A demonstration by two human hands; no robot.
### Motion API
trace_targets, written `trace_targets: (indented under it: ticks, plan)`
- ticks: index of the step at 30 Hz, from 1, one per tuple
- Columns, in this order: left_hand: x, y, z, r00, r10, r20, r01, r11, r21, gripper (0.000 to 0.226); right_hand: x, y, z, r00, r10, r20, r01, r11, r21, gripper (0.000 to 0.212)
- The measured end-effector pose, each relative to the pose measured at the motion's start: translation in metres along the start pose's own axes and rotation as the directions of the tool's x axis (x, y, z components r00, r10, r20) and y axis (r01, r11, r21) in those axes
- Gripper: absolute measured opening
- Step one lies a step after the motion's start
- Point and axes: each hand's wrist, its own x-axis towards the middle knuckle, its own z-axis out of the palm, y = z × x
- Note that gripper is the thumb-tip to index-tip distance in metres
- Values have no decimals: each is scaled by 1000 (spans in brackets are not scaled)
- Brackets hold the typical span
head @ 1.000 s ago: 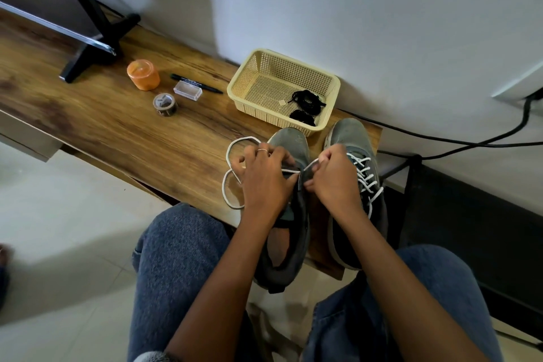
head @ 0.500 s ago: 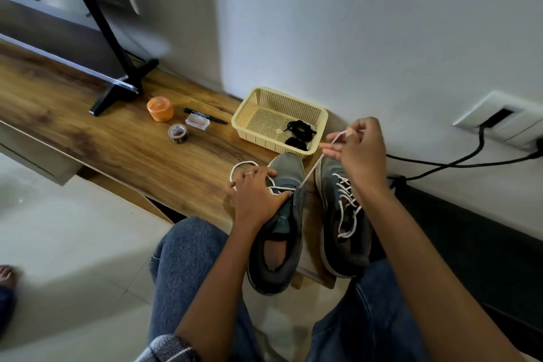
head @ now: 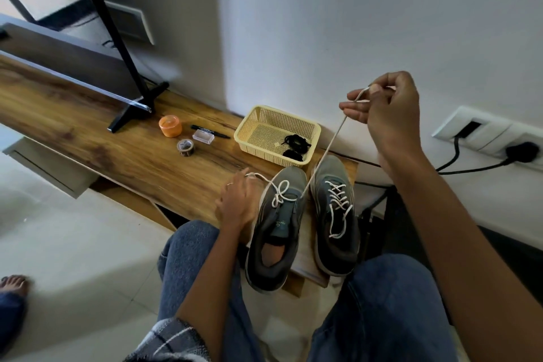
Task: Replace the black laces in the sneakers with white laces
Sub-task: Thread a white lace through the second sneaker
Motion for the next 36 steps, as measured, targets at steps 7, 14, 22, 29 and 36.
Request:
trace_targets:
  ticks: [7, 14, 22, 29, 36]
  plan:
    - [4, -14, 9, 958, -276, -83, 285, 867, 409, 52, -1, -15, -10, 995, -103, -4, 104, 994, 23, 20]
    - [17, -15, 10, 930, -334, -155, 355, 924, 144, 28, 2, -20, -14, 985, -171, 13, 171, 985, 2, 24]
    - [15, 97, -92, 949, 149, -277, -218, 947, -235, 11, 13, -46, -19, 967, -256, 11, 255, 966, 48, 23]
    - [-8, 179, -139, 922, 355, -152, -385, 815, -434, 13, 13, -60, -22, 973, -222, 62, 221, 975, 23, 10]
    - [-25, 222, -160, 892, 388, -232, -452, 740, -499, 14, 10, -66, -30, 975, -196, 107, 196, 981, 12, 6]
